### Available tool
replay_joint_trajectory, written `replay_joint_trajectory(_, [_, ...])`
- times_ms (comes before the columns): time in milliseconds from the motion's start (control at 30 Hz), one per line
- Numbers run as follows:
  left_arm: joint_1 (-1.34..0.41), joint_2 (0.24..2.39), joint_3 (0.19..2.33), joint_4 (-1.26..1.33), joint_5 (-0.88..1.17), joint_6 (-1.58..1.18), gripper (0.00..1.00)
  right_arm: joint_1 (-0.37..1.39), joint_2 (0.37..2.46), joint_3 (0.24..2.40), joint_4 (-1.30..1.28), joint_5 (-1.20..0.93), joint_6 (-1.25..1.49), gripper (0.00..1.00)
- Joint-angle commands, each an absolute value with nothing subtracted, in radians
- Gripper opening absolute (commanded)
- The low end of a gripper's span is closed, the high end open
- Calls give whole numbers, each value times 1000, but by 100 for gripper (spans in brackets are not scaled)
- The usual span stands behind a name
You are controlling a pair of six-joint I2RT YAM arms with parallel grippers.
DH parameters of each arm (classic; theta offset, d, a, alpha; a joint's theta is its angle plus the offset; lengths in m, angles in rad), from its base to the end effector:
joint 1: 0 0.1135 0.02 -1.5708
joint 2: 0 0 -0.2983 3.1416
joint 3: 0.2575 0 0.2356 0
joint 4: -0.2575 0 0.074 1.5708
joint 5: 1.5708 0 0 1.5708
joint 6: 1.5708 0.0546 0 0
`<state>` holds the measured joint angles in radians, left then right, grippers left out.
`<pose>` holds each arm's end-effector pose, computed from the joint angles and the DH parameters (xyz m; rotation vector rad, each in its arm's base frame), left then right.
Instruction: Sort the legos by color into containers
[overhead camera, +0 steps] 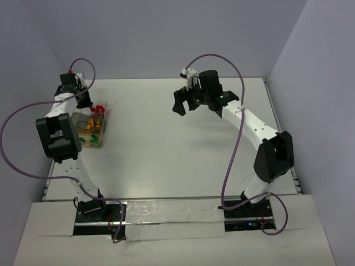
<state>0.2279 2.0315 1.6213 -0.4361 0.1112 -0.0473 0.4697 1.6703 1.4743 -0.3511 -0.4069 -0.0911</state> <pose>0.4597 0.1004 0.2488 -0.2802 2.3944 -0.0512 0.3387 0.1962 0.3602 -0.8238 1.9717 0.6545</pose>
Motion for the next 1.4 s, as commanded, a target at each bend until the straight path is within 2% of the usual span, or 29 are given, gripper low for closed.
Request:
replay_joint_trajectory(0, [227, 2062, 1712, -405, 40, -38, 12, 460, 1642, 1468, -349, -397, -107, 100])
replay_joint_trajectory(167, [226, 2073, 1709, -421, 29, -19, 41, 437, 1663, 1475, -351, -382, -91, 100])
replay_joint_trajectory(300, [225, 2042, 1708, -427, 59, -12, 49, 405, 1675, 1479, -352, -355, -67, 100])
replay_joint_trajectory(367, [223, 2022, 1730, -443, 87, 3, 57, 384, 1672, 1476, -350, -342, -51, 100])
replay_joint_trajectory(467, [187, 1961, 1735, -454, 117, 62, 59, 347, 1659, 1473, -350, -319, -32, 100])
replay_joint_trajectory(500, [170, 1935, 1731, -452, 127, 78, 67, 335, 1654, 1472, -349, -313, -26, 100])
replay_joint_trajectory(533, [144, 1906, 1715, -445, 126, 88, 84, 321, 1647, 1469, -348, -303, -18, 100])
replay_joint_trajectory(667, [-12, 1795, 1691, -451, 124, 42, 88, 275, 1611, 1446, -353, -238, -23, 100])
replay_joint_trajectory(767, [-77, 1706, 1613, -407, 203, -47, 99, 257, 1585, 1419, -364, -204, -28, 100])
replay_joint_trajectory(867, [-102, 1652, 1508, -350, 275, -110, 99, 242, 1544, 1382, -363, -187, -23, 100])
replay_joint_trajectory(1033, [-140, 1542, 1345, -259, 167, -111, 99, 238, 1461, 1269, -322, -134, -28, 100])
replay_joint_trajectory(1367, [-168, 1472, 1304, -233, 81, -103, 99, 237, 1412, 1226, -299, -90, -6, 100])
